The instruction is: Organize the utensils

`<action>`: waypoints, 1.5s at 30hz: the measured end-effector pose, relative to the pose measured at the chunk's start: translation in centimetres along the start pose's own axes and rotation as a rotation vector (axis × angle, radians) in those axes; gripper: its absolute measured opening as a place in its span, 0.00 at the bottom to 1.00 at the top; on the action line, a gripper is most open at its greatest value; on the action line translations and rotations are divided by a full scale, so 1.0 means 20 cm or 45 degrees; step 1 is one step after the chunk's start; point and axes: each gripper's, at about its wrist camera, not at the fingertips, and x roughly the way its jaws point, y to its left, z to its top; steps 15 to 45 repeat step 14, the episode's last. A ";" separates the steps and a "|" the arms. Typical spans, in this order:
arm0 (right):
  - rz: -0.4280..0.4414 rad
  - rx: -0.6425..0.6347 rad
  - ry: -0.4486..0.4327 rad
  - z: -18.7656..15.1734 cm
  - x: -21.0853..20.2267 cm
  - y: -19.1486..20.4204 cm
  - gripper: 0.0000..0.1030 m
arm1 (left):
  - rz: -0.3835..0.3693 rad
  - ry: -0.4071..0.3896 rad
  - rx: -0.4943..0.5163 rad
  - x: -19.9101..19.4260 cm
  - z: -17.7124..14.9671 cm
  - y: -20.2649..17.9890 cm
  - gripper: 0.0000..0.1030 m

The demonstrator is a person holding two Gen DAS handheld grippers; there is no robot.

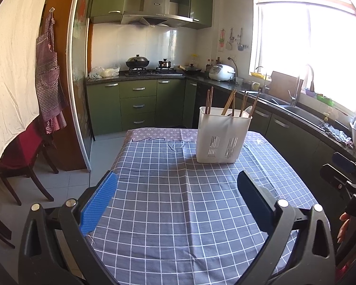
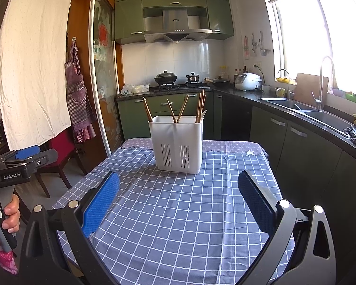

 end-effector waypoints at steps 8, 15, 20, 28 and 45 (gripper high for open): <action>0.000 0.002 0.002 0.00 0.01 0.00 0.96 | -0.013 0.027 0.001 0.02 0.00 -0.01 0.94; 0.001 0.007 0.011 -0.01 0.03 -0.01 0.96 | -0.023 0.044 -0.005 0.04 -0.01 -0.01 0.94; 0.001 0.007 0.011 -0.01 0.03 -0.01 0.96 | -0.023 0.044 -0.005 0.04 -0.01 -0.01 0.94; 0.001 0.007 0.011 -0.01 0.03 -0.01 0.96 | -0.023 0.044 -0.005 0.04 -0.01 -0.01 0.94; 0.001 0.007 0.011 -0.01 0.03 -0.01 0.96 | -0.023 0.044 -0.005 0.04 -0.01 -0.01 0.94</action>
